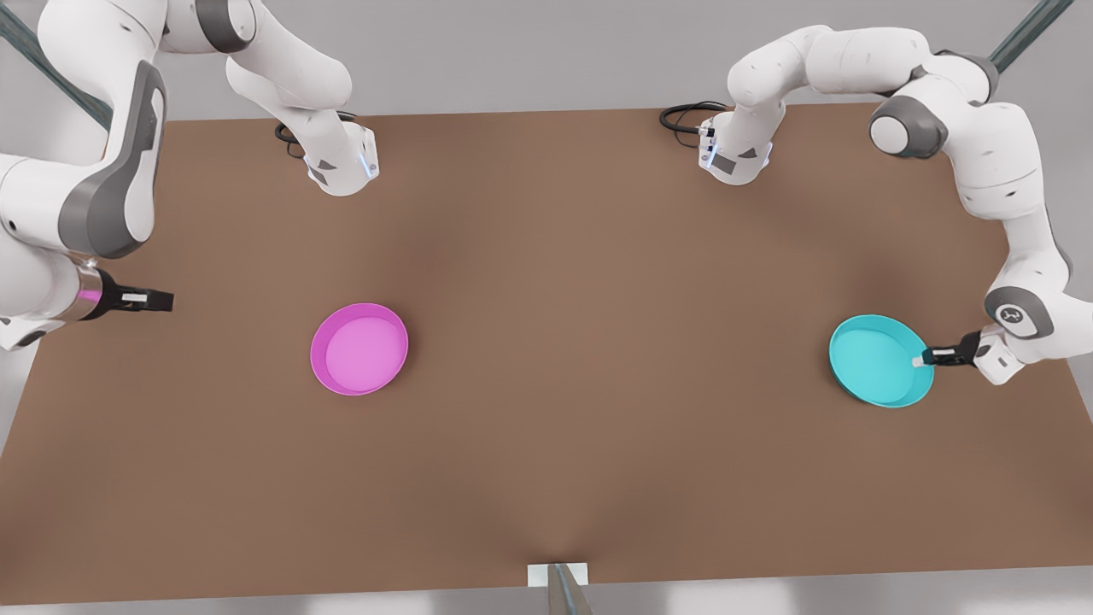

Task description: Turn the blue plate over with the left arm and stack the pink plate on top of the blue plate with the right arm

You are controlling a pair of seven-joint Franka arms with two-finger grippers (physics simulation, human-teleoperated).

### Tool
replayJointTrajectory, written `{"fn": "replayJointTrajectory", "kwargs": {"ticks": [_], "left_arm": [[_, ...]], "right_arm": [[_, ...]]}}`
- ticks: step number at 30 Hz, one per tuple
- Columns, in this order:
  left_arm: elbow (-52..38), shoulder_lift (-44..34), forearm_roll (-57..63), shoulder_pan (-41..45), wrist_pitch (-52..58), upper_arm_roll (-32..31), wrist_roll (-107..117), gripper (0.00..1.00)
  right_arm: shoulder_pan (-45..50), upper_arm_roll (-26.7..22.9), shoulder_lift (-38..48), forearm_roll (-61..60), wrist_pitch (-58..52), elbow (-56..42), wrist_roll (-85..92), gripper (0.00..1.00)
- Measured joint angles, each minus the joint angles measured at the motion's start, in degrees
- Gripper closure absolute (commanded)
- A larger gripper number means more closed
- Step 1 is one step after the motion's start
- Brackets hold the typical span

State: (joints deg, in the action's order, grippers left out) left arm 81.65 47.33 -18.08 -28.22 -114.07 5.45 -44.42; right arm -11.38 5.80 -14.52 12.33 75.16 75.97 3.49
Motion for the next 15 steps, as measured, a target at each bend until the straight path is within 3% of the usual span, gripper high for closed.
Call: {"fn": "replayJointTrajectory", "kwargs": {"ticks": [4,8,12,13,15], "left_arm": [[-1.51,-4.65,1.05,4.28,1.14,0.34,1.78,0.79],[-5.01,-12.8,6.86,13.98,4.39,0.74,6.27,0.79],[-9.19,-21.99,18.95,33.14,9.17,0.62,14.54,0.79],[-10.88,-22.08,23.49,40.17,10.3,2.84,17.12,0.79],[-12.5,-19.21,30.42,57.31,12.02,15.29,22.28,0.79]], "right_arm": [[-0.06,-0.01,-0.08,0.0,0.05,-0.01,0.11,0.0],[-0.76,-0.08,-0.22,-0.01,0.09,-0.01,0.22,0.0],[-0.75,-0.09,-0.23,0.0,0.14,-0.01,0.3,0.0],[-0.75,-0.08,-0.27,0.0,0.15,-0.01,0.32,0.0],[-0.75,-0.09,-0.35,0.0,0.16,-0.03,0.36,0.0]]}}
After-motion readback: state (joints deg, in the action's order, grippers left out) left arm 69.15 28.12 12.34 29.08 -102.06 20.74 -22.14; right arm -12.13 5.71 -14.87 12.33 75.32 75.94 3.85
